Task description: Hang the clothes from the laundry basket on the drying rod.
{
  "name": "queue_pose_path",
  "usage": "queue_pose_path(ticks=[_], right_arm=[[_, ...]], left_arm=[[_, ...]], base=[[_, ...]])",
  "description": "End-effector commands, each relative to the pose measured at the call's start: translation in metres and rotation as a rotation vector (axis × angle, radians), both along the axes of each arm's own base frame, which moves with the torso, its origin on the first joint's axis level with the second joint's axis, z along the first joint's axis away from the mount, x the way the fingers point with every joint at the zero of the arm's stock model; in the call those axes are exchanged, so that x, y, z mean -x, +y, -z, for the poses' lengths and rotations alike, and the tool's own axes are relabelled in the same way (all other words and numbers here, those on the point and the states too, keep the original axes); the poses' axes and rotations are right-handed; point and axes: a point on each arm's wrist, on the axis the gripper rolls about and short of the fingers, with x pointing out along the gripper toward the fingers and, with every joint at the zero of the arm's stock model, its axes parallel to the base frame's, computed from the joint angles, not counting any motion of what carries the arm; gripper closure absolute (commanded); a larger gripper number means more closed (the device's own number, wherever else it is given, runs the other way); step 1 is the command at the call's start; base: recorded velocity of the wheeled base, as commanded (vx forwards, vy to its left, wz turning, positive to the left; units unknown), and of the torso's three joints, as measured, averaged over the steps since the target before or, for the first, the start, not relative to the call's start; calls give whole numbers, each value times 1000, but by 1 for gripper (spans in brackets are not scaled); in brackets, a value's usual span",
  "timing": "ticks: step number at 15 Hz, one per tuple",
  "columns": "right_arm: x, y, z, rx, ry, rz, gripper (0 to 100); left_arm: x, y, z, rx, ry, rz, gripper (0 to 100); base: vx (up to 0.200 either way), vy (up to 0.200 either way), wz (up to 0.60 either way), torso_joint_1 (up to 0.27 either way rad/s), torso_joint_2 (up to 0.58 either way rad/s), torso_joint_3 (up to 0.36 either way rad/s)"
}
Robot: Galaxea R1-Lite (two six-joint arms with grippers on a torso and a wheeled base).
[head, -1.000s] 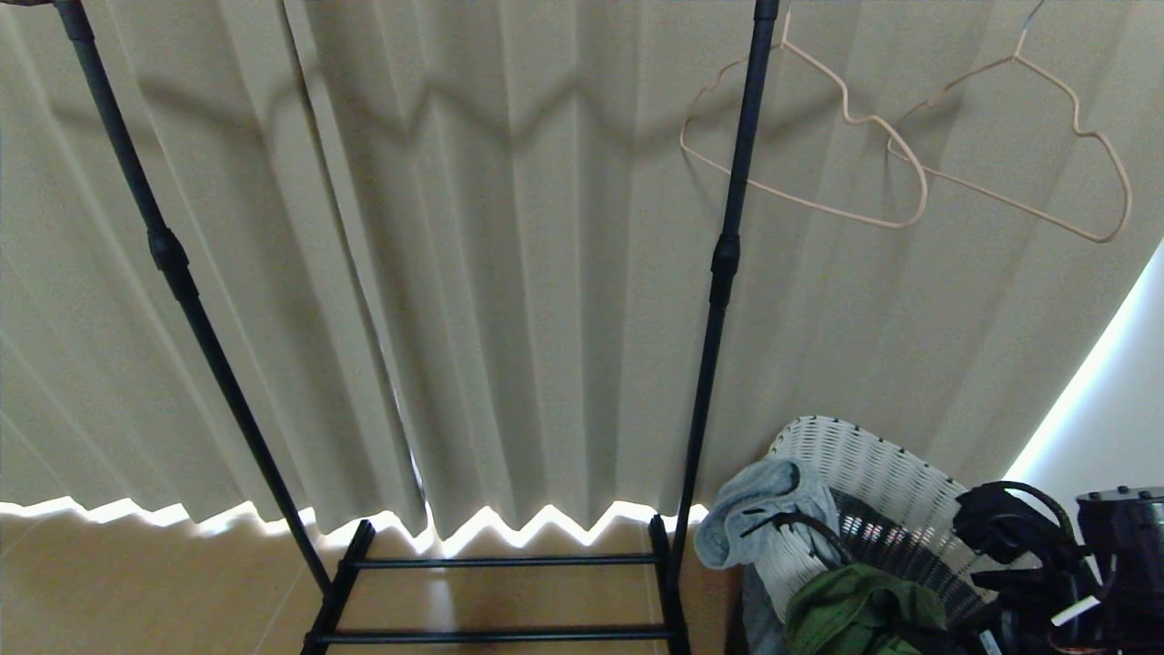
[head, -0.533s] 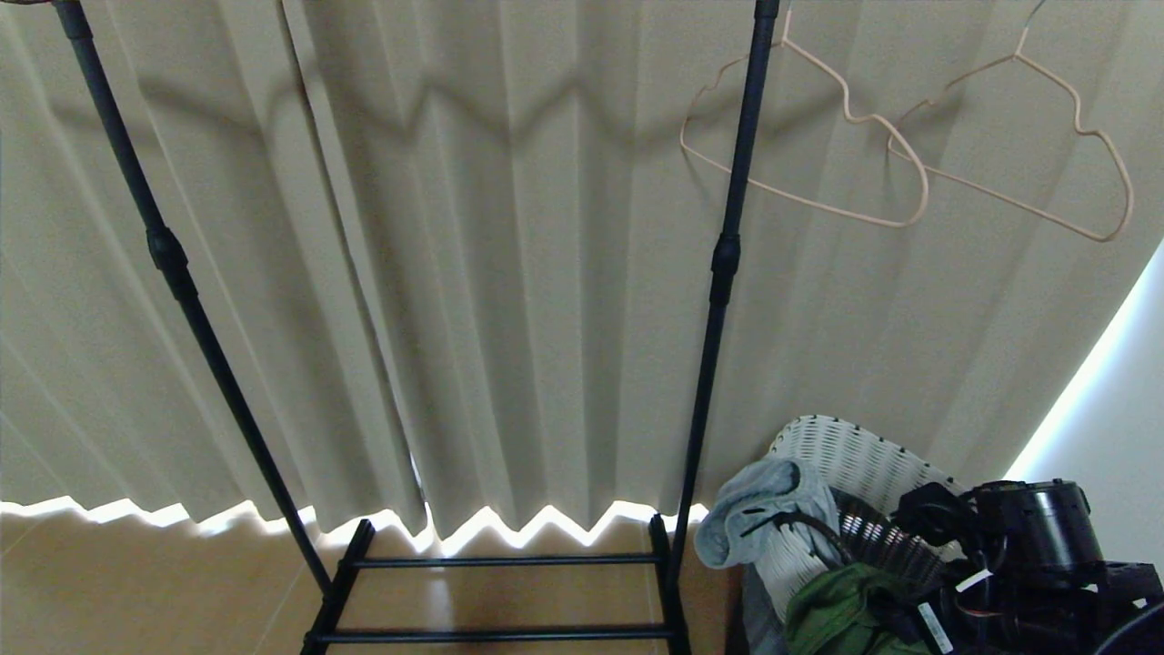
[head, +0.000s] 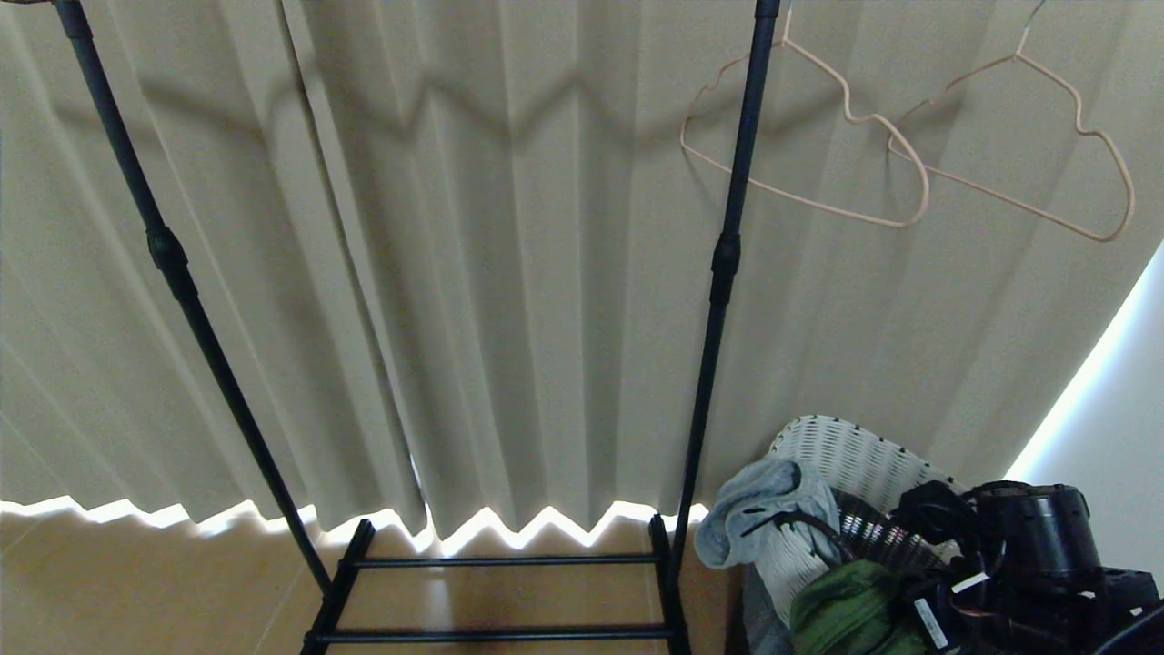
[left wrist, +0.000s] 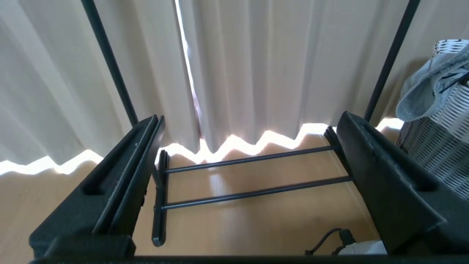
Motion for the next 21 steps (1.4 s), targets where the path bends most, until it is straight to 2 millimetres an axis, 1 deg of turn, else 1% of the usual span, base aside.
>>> queue_pose_path(ticks=[1, 3, 5, 9, 10, 11, 12, 13, 15, 18, 20, 21], right_arm=[[20, 3, -15, -12, -83, -29, 100], [37, 5, -34, -32, -188, -56, 100], [47, 4, -54, -55, -301, -68, 100], [58, 2, -93, -101, -537, -74, 100], [58, 2, -93, -101, -537, -74, 100], [67, 1, -118, -130, -677, -80, 100], [72, 0, -126, -140, -728, -83, 100], [78, -1, -131, -147, -763, -83, 100], [87, -3, -134, -151, -790, -82, 100], [104, -7, -131, -154, -746, -100, 100], [114, -8, -128, -183, -720, -163, 100], [117, -8, -128, -190, -710, -178, 100]], left_arm=[[0, 0, 0, 0, 2, 0, 0], [0, 0, 0, 0, 2, 0, 0], [0, 0, 0, 0, 1, 0, 0], [0, 0, 0, 0, 1, 0, 0], [0, 0, 0, 0, 1, 0, 0], [0, 0, 0, 0, 2, 0, 0], [0, 0, 0, 0, 1, 0, 0], [0, 0, 0, 0, 1, 0, 0], [0, 0, 0, 0, 1, 0, 0], [0, 0, 0, 0, 2, 0, 0], [0, 0, 0, 0, 2, 0, 0], [0, 0, 0, 0, 1, 0, 0]], base=[[0, 0, 0, 0, 0, 0], [0, 0, 0, 0, 0, 0], [0, 0, 0, 0, 0, 0], [0, 0, 0, 0, 0, 0], [0, 0, 0, 0, 0, 0], [0, 0, 0, 0, 0, 0], [0, 0, 0, 0, 0, 0], [0, 0, 0, 0, 0, 0], [-200, 0, 0, 2, 2, 0], [-200, 0, 0, -1, 4, 6], [-200, 0, 0, 0, 2, 2], [0, 0, 0, 0, 0, 0]])
